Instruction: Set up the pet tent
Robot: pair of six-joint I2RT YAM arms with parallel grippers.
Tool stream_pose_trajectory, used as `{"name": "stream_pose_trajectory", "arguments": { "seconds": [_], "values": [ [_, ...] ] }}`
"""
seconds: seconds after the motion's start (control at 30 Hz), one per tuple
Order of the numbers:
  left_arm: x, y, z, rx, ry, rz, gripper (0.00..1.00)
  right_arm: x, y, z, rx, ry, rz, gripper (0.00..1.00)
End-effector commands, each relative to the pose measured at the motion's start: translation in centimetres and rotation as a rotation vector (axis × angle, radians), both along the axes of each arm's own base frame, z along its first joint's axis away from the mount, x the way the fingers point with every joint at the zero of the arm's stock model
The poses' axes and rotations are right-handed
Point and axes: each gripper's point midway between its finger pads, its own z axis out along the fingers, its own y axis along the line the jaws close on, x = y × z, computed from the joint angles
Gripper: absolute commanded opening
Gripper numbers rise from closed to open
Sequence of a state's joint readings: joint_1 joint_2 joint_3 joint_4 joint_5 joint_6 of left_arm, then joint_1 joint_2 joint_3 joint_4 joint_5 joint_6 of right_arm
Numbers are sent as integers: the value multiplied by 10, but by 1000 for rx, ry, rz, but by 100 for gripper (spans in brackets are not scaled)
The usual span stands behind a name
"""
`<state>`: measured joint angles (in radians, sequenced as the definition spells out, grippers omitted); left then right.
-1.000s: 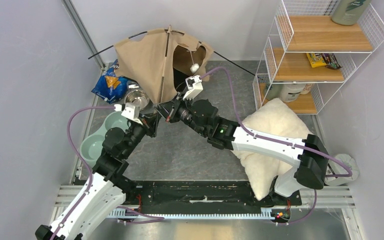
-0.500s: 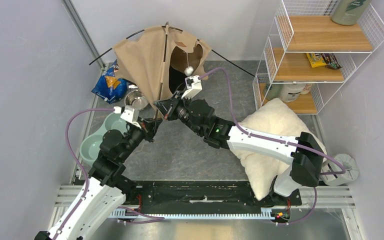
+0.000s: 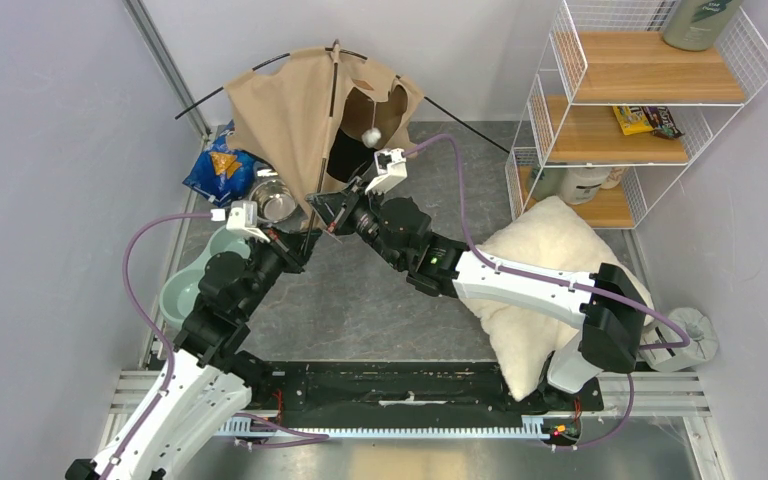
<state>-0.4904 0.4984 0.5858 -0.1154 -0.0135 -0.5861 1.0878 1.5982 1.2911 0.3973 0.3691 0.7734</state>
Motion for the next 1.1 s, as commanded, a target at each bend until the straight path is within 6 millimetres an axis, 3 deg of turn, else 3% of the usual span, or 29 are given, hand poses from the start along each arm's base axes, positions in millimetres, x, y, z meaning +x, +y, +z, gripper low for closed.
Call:
{"name": "stream_pose_trajectory", "arguments": {
  "seconds": [0.0,0.07,0.27,0.6,0.73,0.83,0.9,1.07],
  "values": [
    [-14,-10,18,-150,82,-38,2,40,-37,28,64,-40,-198,0],
    [-8,-5,17,-163,91,5,2,33,-33,19,25,-33,-156,2],
    [2,-3,9,-153,120,46,2,5,-18,6,-86,-38,9,21],
    [7,-1,4,-149,122,72,2,-39,-2,-18,-212,-25,222,44],
    [8,0,3,-143,124,81,2,-58,4,-26,-247,-29,313,45],
    [8,0,3,-134,121,82,2,-67,6,-27,-254,-42,350,41],
    [9,1,1,-127,120,82,2,-68,6,-28,-259,-51,351,35],
    [7,-2,-2,-114,114,60,2,-61,10,-30,-269,-61,327,34]
  ]
}}
